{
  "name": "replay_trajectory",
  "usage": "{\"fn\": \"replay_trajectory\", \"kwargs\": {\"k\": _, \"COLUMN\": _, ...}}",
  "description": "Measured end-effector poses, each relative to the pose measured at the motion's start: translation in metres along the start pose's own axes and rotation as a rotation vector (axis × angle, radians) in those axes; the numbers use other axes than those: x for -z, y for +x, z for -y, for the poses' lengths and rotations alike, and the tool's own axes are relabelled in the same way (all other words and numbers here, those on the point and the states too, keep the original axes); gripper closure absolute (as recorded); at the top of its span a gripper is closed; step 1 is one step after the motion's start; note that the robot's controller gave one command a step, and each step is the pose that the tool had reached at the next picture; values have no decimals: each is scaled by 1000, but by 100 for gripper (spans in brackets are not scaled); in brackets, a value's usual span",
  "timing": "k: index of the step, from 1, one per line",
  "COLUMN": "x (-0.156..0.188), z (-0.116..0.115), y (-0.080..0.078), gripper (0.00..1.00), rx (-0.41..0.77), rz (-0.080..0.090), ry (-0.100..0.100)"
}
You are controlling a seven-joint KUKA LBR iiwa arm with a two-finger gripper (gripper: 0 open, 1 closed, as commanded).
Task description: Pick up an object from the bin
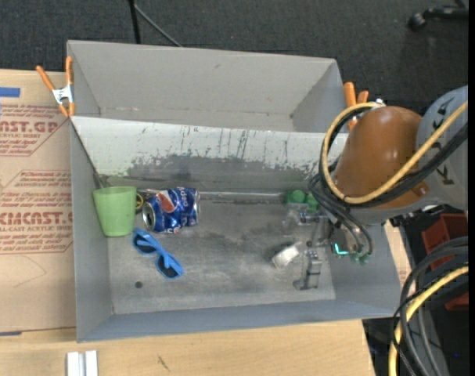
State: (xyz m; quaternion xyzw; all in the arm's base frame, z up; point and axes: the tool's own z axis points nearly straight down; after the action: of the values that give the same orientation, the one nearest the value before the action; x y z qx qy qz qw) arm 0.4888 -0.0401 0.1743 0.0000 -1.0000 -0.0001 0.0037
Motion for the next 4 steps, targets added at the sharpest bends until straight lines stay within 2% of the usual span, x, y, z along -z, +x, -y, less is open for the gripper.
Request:
{"fn": "replay_trajectory", "kwargs": {"k": 1, "x": -109, "z": 32, "y": -31, "gripper": 0, "rx": 121, "rz": 3, "ry": 0}}
{"fn": "replay_trajectory", "kwargs": {"k": 4, "x": -110, "z": 30, "y": -31, "gripper": 0, "rx": 121, "rz": 3, "ry": 0}}
